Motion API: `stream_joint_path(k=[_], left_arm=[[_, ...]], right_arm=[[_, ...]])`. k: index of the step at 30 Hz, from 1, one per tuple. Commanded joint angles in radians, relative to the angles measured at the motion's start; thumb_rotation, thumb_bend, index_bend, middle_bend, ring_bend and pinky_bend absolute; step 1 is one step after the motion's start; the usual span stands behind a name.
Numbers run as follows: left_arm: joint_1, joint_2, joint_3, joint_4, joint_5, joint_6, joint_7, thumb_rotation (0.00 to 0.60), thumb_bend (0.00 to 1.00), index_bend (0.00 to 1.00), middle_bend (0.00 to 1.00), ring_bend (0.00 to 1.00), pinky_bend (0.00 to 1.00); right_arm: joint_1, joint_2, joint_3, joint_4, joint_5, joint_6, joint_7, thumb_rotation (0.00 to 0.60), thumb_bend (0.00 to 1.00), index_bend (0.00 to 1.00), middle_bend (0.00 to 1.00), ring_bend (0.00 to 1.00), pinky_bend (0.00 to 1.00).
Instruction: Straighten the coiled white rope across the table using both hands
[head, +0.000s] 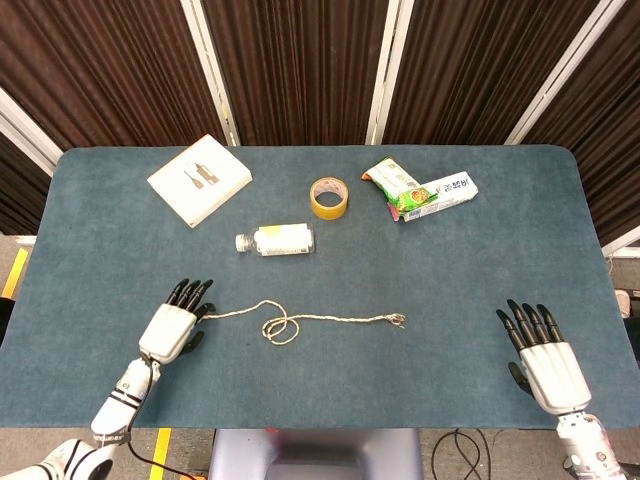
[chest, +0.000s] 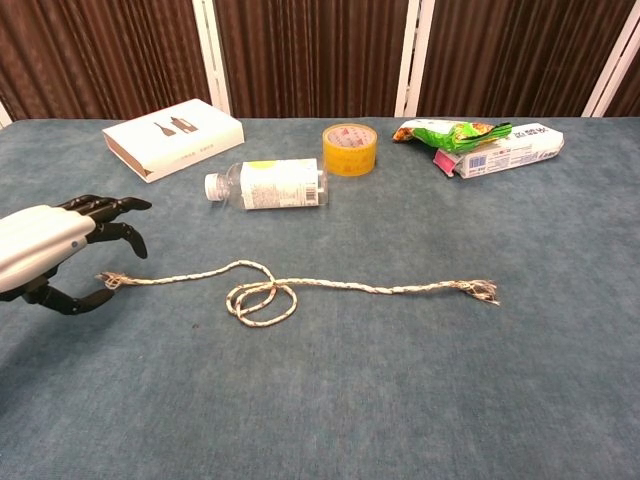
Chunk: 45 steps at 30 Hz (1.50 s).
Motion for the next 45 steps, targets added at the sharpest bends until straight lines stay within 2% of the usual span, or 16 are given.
stream_joint_path(k=[1, 12, 22, 32, 45], left_arm=[[-0.018, -0.034, -0.010, 0.056, -0.022, -0.011, 0.000, 0.600, 0.38, 0.38, 0.00, 0.00, 0.03], [-0.043, -0.089, -0.004, 0.168, -0.039, -0.011, -0.035, 0.600, 0.39, 0.48, 0.00, 0.00, 0.03], [-0.061, -0.107, 0.004, 0.221, -0.061, -0.038, -0.055, 0.600, 0.39, 0.50, 0.01, 0.00, 0.04], [-0.066, -0.108, 0.016, 0.242, -0.066, -0.036, -0.063, 0.600, 0.40, 0.60, 0.07, 0.00, 0.03], [-0.083, -0.076, 0.036, 0.215, -0.070, -0.069, -0.046, 0.600, 0.47, 0.61, 0.05, 0.00, 0.03]], right_arm=[[0.001, -0.003, 0.000, 0.004, 0.004, -0.004, 0.000, 0.600, 0.40, 0.00, 0.00, 0.00, 0.00], [0.009, -0.013, 0.004, 0.009, 0.015, -0.015, -0.017, 0.600, 0.39, 0.00, 0.00, 0.00, 0.00], [0.005, -0.014, 0.006, -0.001, 0.022, -0.005, -0.030, 0.600, 0.39, 0.00, 0.00, 0.00, 0.00], [0.008, -0.020, 0.005, -0.005, 0.024, -0.008, -0.047, 0.600, 0.39, 0.00, 0.00, 0.00, 0.00], [0.011, -0.023, 0.002, -0.010, 0.024, -0.014, -0.061, 0.600, 0.39, 0.00, 0.00, 0.00, 0.00]])
